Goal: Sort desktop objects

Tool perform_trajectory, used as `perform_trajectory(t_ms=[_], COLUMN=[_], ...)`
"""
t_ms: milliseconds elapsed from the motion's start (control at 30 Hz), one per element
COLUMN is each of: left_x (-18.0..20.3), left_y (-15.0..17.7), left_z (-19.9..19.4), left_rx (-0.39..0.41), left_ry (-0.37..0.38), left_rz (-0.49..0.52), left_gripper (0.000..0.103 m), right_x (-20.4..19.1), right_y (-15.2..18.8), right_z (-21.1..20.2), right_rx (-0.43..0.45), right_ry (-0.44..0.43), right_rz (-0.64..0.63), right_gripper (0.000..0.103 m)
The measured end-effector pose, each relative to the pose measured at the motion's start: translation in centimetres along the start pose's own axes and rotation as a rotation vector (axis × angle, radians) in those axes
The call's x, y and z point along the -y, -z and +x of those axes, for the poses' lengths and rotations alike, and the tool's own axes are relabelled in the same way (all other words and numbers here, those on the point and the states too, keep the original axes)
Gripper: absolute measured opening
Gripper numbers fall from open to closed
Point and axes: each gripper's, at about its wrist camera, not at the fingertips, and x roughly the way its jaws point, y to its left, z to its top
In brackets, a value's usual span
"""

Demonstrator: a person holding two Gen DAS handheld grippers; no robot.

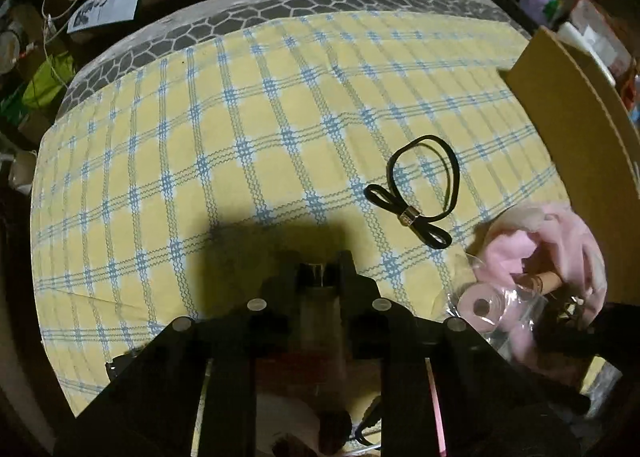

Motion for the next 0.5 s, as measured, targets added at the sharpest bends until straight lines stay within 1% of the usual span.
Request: perform_trajectory(t_ms=[33,67,167,233,300,400,467,500], left_x=[0.1,0.1,-0.2,-0.1,-0.3,-0.4,-0.4,-0.3], left_y=[0.1,0.2,0.5,0.9,1.0,1.6,2.1,2.5], left_z=[-0.2,-0.3,-1.4,-2.6,-4.3,-6.9,-8.9,-10.1], left_rx=[0.005,0.008,0.036,0.061,0.092,0.136,0.169,0.189], left_ry=[-0.004,0.001,0.046,0.057,0.081,0.13,0.15,0.164], left_rz=[0.004,0.0,-0.036,-0.04,-0.05,-0.075,-0.087,-0.093], left_gripper=[0.017,0.017,0.017,0.017,0.017,0.016,0.016,0.016], right_x=[0.1,0.4,1.3,1.9,2.3,3.0,3.0,2.9], right_y=[-0.1,-0.1,-0.3,-0.4,-0.5,-0.6,-0.8,-0.8], right_z=[-0.1,-0.3,-1.4,-2.5,-3.8,-5.8,-7.2,-8.1], right_rx=[0.005,0.01,0.045,0.07,0.103,0.151,0.186,0.206], right_ry=[-0.006,-0.017,-0.076,-0.108,-0.133,-0.194,-0.214,-0.211], right_rz=[0.003,0.012,0.067,0.088,0.108,0.149,0.16,0.158], right_gripper=[0.028,0.024,0.022,0.021,0.02,0.02,0.02,0.02])
